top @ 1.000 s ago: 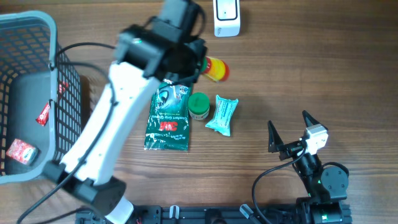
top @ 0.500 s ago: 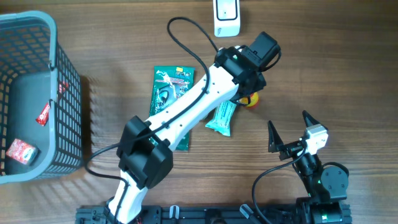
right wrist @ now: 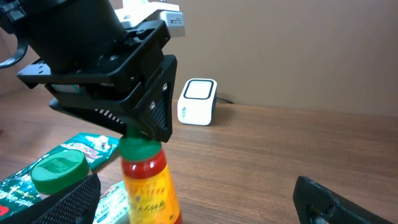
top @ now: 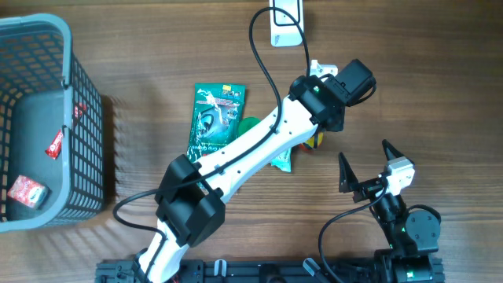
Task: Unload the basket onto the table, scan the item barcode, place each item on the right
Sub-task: 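Carry the sriracha bottle with the left gripper and stand it beside the wipes, then reach the left gripper into the basket and grasp the red Nescafé stick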
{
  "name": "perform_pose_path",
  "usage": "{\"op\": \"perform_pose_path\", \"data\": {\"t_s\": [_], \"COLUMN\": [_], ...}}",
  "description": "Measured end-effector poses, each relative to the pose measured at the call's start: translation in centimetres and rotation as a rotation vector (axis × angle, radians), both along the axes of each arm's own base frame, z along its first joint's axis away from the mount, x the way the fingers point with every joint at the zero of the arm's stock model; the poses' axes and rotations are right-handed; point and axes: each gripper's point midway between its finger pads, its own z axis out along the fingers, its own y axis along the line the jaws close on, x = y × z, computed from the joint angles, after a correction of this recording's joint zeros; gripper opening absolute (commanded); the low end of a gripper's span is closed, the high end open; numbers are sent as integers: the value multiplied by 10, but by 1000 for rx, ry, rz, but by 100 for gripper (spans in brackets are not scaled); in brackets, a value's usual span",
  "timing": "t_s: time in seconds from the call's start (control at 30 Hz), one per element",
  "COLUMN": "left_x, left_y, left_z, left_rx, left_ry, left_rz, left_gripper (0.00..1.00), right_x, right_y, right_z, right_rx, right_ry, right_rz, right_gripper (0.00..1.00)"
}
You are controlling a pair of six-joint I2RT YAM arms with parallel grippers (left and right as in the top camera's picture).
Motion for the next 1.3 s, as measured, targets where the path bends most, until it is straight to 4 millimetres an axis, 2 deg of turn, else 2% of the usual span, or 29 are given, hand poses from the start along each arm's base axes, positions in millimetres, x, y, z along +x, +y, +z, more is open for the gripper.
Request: {"op": "perform_pose_path", "data": {"t_s": [0.07, 0.1, 0.13, 0.17, 0.23, 0.27, 0.33, 0.37, 0.4, 0.43, 0.47, 0.5, 0.53, 0.57, 0.6, 0.63, 0.67, 0.7, 0.73, 0.9, 1.0, 1.07, 1.23, 1.3], "left_x": [0, 0, 0, 2, 3, 6, 19, 28, 39, 49, 54, 55, 54, 46, 42, 27, 19, 6, -7, -57, -59, -48, -10, -1], "left_y": [0, 0, 0, -1, -2, -2, 2, 9, 27, 57, 84, 136, 180, 229, 267, 329, 361, 416, 462, 573, 605, 628, 643, 640], "left_z": [0, 0, 0, 1, 5, 15, 53, 79, 117, 158, 189, 224, 246, 262, 271, 275, 269, 259, 253, 231, 204, 164, 66, 40], "left_rx": [0, 0, 1, -1, -7, -19, -74, -107, -149, -190, -219, -234, -247, -255, -284, -283, -281, -291, -320, -577, -661, -660, -554, -512], "left_ry": [-1, -1, -3, -10, -17, -26, -70, -105, -161, -233, -290, -355, -404, -432, -456, -464, -444, -424, -430, -398, -296, -162, 157, 236], "left_rz": [-1, -2, -7, -10, -12, -7, 18, 43, 86, 147, 207, 335, 455, 608, 770, 987, 1128, 1377, 1599, 2182, 2332, 2418, 2475, 2475], "left_gripper": [57, 72, 95, 100, 100, 100, 100, 100, 100, 100, 100, 100, 100, 100, 100, 100, 100, 100, 100, 100, 100, 100, 100, 100], "right_x": [0, 0, 0, 0, 0, 0, 0, 0, 0, 0, 0, 0, 0, 0, 0, 0, 0, 0, 0, 0, 0, 0, 0, 0], "right_y": [0, 0, 0, 0, 0, 0, 0, 0, 0, 0, 0, 0, 0, 0, 0, 0, 0, 0, 0, 0, 0, 0, 0, 0], "right_z": [0, 0, 0, 0, 0, 0, 0, 0, 0, 0, 0, 0, 0, 0, 0, 0, 0, 0, 0, 0, 0, 0, 0, 0], "right_rx": [0, 0, 0, 0, 0, 0, 0, 0, 0, 0, 0, 0, 0, 0, 0, 0, 0, 0, 0, 0, 0, 0, 0, 0], "right_ry": [0, 0, 0, 0, 0, 0, 0, 0, 0, 0, 0, 0, 0, 0, 0, 0, 0, 0, 0, -1, 0, 0, 0, 0], "right_rz": [0, 0, 0, 0, 0, 0, 0, 0, 0, 0, 0, 0, 0, 0, 0, 0, 0, 0, 0, 0, 0, 0, 0, 0], "right_gripper": [100, 100, 100, 100, 100, 100, 100, 100, 100, 100, 100, 100, 100, 100, 100, 100, 100, 100, 100, 100, 100, 100, 100, 100]}}
